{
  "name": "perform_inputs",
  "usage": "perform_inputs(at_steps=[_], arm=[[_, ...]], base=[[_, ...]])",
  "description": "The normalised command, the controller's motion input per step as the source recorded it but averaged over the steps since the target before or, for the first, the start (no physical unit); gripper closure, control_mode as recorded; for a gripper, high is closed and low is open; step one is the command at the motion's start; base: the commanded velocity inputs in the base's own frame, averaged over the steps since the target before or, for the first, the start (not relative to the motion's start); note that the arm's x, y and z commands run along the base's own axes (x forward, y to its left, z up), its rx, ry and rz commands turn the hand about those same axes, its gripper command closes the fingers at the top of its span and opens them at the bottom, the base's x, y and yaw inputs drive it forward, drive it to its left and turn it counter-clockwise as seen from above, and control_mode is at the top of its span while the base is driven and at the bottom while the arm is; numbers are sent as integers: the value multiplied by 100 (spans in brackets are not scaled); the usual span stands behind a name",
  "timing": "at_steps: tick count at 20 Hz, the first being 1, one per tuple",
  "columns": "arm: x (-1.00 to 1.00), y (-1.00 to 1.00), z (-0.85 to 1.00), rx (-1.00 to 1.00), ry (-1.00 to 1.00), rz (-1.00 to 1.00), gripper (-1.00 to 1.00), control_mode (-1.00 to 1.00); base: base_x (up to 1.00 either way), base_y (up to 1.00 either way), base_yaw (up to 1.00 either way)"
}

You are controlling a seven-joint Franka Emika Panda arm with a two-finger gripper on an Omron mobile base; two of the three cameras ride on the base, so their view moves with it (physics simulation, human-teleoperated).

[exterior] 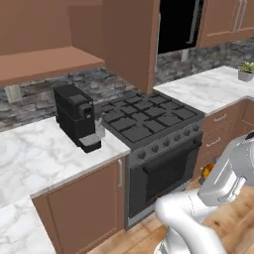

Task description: Pick the peachs from the cabinet and place them in one bowl. Pick the kiwi from the sink and place it in the other bowl.

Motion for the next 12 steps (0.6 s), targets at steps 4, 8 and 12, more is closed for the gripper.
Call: perform_inputs(at_steps=[4,8,12], arm=[[0,0,0,0,0,0,100,100],[0,0,0,0,0,0,100,100],[0,0,0,0,0,0,100,100]], base=[[1,-14,-49],[1,-9,-50],[1,-9,-50]])
